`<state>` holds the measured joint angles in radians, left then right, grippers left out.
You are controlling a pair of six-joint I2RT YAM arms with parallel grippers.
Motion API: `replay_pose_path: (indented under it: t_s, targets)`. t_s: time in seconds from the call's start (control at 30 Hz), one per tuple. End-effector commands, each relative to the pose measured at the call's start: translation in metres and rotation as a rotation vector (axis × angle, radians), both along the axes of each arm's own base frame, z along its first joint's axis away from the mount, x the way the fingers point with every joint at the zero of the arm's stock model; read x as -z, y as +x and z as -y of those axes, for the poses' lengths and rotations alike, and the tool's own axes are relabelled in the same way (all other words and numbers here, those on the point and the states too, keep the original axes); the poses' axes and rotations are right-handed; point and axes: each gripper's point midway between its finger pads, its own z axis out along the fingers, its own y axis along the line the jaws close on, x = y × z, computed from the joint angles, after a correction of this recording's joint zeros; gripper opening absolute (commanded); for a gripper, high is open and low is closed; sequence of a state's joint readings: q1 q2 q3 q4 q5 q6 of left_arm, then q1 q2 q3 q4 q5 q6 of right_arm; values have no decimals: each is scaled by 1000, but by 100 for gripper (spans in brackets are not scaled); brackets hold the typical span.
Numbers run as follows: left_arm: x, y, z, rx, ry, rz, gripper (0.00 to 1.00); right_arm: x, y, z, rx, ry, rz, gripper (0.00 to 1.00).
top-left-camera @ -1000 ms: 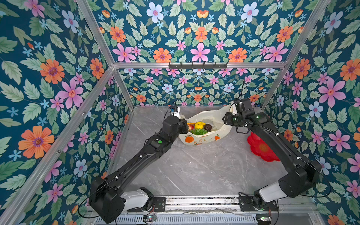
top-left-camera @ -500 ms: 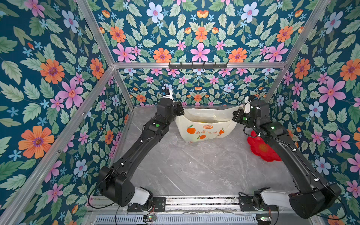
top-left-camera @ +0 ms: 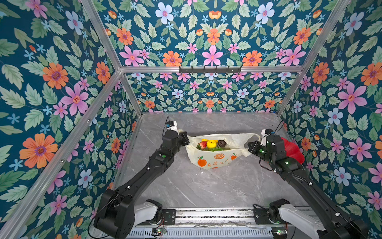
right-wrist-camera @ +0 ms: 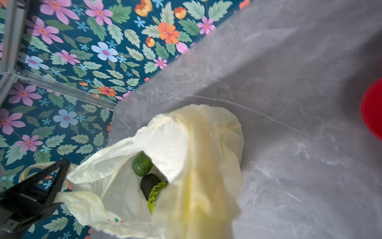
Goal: Take fruits out of the plastic bag
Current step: Place the plastic bag at the center of the table, then spread open the plastic bag at the center of the table.
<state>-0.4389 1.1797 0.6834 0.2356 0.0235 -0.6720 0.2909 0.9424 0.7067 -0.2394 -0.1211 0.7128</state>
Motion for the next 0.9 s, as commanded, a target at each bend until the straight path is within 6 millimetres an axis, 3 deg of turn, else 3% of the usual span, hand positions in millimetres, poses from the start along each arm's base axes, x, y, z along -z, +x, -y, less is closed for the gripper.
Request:
replay_pose_path:
  t_s: [0.0, 0.1, 0.17, 0.23, 0.4, 0.53, 0.73, 0.87]
  targets:
    - [4, -6, -2, -16, -111, 41, 0, 15, -5, -7, -11, 38, 1, 0]
    - [34, -7, 7, 33, -62, -67, 0, 37, -8, -8, -13, 19, -61, 0]
    - [51, -8, 7, 33, -27, -143, 1, 41, -7, -12, -28, 11, -84, 0]
    - [54, -10, 5, 35, 17, -165, 9, 36, -6, -18, -55, -10, -77, 0]
    - [10, -20, -17, -44, 158, -116, 42, 13, -2, -26, -87, -39, -15, 0]
    - [-27, -28, -35, -114, 302, -96, 60, 2, 0, -28, -102, -51, 4, 0]
    - [-80, -40, -39, -158, 467, -83, 69, -9, 0, -34, -128, -48, 23, 0]
    - [-125, -52, -16, -159, 551, -10, 69, -11, 0, -36, -130, -51, 28, 0]
